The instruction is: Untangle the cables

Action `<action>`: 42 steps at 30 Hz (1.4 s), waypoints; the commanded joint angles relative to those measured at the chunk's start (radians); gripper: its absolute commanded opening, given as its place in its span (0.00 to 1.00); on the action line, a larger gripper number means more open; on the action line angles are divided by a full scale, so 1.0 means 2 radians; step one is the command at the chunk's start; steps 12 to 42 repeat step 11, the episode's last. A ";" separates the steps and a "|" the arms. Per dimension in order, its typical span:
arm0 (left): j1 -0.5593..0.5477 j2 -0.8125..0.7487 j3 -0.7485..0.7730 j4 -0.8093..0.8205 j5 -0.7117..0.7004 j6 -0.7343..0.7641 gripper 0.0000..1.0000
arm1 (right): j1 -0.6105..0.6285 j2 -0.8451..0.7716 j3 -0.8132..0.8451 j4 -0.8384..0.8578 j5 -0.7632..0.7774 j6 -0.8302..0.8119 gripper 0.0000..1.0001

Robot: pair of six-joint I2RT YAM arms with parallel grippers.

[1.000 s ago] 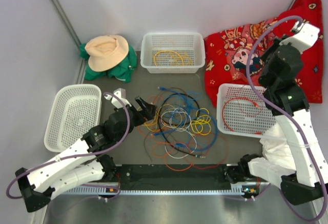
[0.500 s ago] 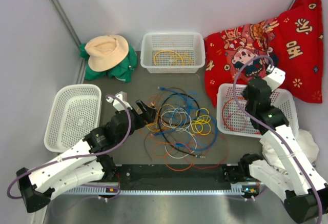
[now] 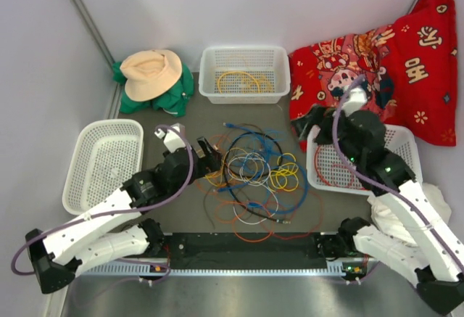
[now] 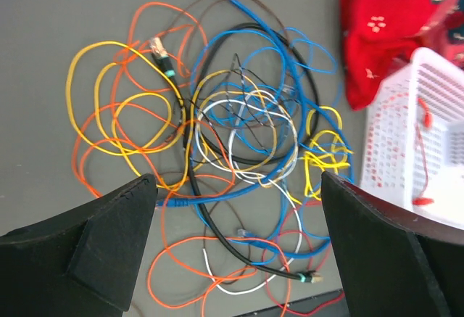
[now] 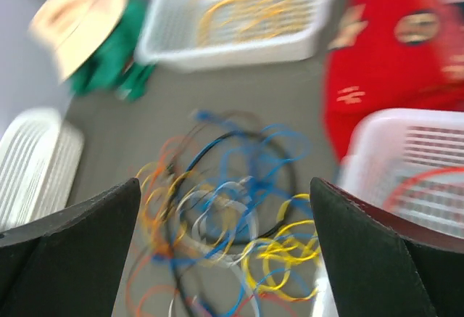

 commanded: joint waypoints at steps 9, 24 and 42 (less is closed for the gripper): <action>0.001 0.083 0.059 -0.072 -0.009 0.004 0.96 | 0.275 -0.001 -0.081 0.005 0.027 -0.007 0.99; 0.001 0.077 0.054 -0.057 0.004 0.011 0.99 | 0.279 -0.007 -0.090 0.003 0.035 -0.004 0.99; 0.001 0.077 0.054 -0.057 0.004 0.011 0.99 | 0.279 -0.007 -0.090 0.003 0.035 -0.004 0.99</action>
